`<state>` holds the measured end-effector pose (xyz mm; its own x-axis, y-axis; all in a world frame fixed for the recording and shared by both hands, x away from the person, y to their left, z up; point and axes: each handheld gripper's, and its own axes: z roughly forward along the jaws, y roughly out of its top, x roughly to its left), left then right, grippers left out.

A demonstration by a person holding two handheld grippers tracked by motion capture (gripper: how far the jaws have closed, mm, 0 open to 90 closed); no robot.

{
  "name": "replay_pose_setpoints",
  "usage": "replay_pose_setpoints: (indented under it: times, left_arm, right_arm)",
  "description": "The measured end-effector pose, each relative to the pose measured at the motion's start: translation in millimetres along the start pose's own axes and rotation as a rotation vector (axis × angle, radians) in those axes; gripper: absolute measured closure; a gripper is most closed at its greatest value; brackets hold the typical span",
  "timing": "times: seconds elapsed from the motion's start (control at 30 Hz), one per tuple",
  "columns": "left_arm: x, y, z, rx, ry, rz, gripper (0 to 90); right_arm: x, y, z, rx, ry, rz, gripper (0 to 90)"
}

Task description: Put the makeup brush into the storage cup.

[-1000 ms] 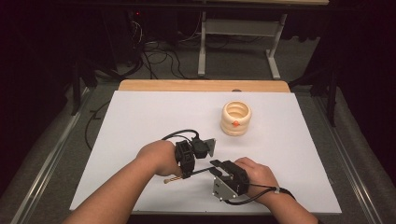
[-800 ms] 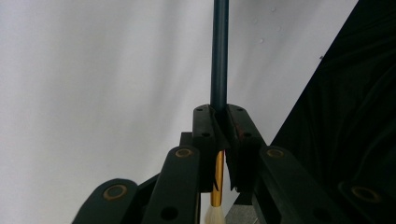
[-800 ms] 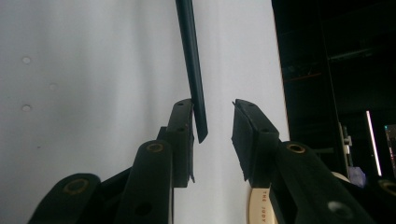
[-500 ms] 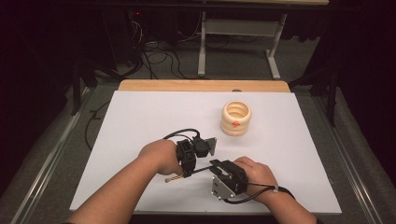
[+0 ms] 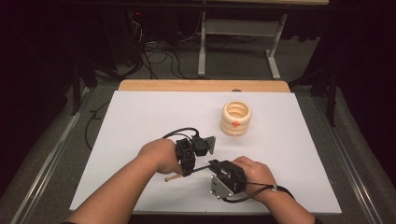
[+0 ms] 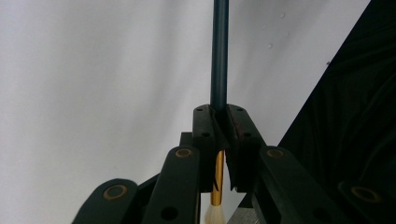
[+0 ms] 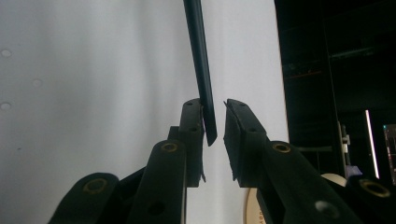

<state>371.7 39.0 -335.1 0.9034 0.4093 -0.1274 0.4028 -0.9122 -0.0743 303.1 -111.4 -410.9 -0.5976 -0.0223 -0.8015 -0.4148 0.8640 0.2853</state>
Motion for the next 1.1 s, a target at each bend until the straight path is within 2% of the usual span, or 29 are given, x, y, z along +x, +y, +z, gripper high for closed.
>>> replay_pose_setpoints:
  times: [0.27, 0.3, 0.33, 0.4, 1.1]
  left_arm:
    - [-0.4, -0.3, -0.3, -0.003, -0.001, 0.002, 83.3]
    - [-0.4, -0.5, -0.3, -0.005, 0.000, 0.003, 83.3]
    - [-0.5, -0.5, -0.4, -0.004, 0.000, 0.003, 83.3]
    - [-0.6, -0.5, -0.5, -0.006, -0.001, 0.003, 83.3]
    - [-0.1, -1.1, -1.7, -0.018, -0.006, -0.007, 82.6]
  right_arm:
    - [-0.8, 2.3, 0.2, -0.010, 0.003, -0.029, 81.7]
    - [0.1, 2.4, -0.1, -0.007, 0.006, -0.021, 81.7]
    - [-1.0, 2.7, 0.0, -0.009, 0.006, -0.045, 81.9]
    - [-0.9, 3.5, 0.0, -0.011, 0.006, -0.053, 82.5]
    - [0.3, 4.8, 0.7, -0.011, 0.022, -0.072, 86.6]
